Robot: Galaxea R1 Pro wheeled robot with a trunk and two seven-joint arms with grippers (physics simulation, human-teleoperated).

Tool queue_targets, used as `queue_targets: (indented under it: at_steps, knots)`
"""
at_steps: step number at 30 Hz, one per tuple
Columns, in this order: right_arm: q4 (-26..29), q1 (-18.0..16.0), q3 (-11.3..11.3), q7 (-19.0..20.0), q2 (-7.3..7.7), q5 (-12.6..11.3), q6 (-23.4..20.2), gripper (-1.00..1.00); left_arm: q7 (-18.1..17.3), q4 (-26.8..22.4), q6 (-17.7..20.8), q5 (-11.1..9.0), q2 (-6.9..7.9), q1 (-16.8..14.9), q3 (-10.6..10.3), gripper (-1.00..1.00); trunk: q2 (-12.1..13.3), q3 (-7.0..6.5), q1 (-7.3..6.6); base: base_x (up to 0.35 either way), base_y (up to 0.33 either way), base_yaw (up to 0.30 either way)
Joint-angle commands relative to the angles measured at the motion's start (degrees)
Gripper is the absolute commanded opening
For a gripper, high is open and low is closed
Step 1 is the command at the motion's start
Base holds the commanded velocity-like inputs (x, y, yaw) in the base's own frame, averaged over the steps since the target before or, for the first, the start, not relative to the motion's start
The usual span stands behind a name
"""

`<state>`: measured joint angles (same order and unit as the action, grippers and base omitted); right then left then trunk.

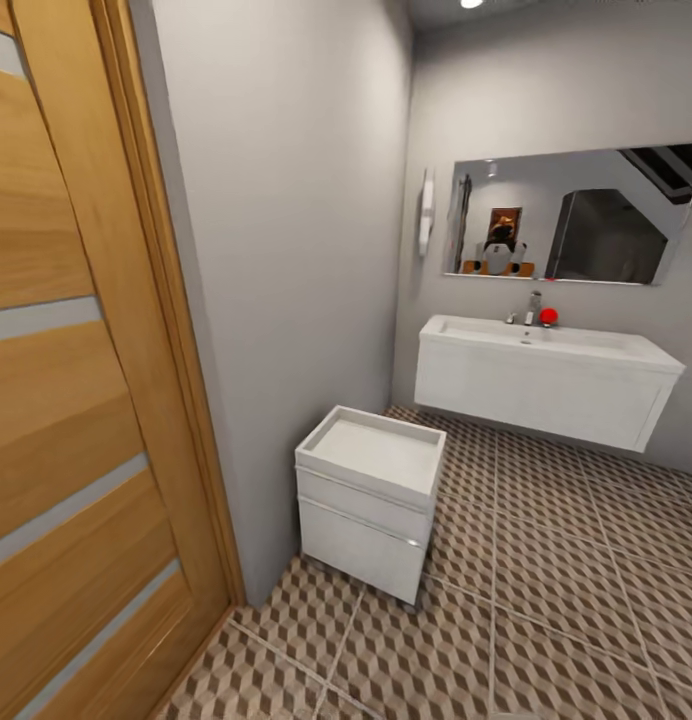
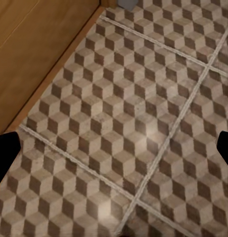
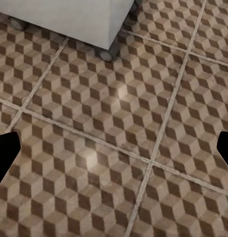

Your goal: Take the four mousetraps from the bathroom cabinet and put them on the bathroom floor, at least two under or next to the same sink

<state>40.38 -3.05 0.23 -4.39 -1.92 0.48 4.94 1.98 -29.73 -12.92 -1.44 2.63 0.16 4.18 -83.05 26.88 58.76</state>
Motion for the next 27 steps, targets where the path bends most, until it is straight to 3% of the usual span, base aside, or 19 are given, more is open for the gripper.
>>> queue_targets:
  at_steps: [1, 27]
  knots:
    - [-0.04, -0.03, 0.03, -0.22, -0.01, 0.05, 0.16, 1.0, 0.13, -0.06, -0.09, -0.15, 0.0, 0.02, -0.05, 1.0, -0.03, 0.05, -0.03, -0.246, -0.072, 0.049]
    - [-0.04, -0.03, 0.03, -0.27, -0.01, 0.05, 0.16, 1.0, 0.13, -0.04, -0.09, -0.15, -0.08, 0.02, -0.12, 1.0, -0.03, 0.05, -0.03, -0.033, -0.009, 0.234]
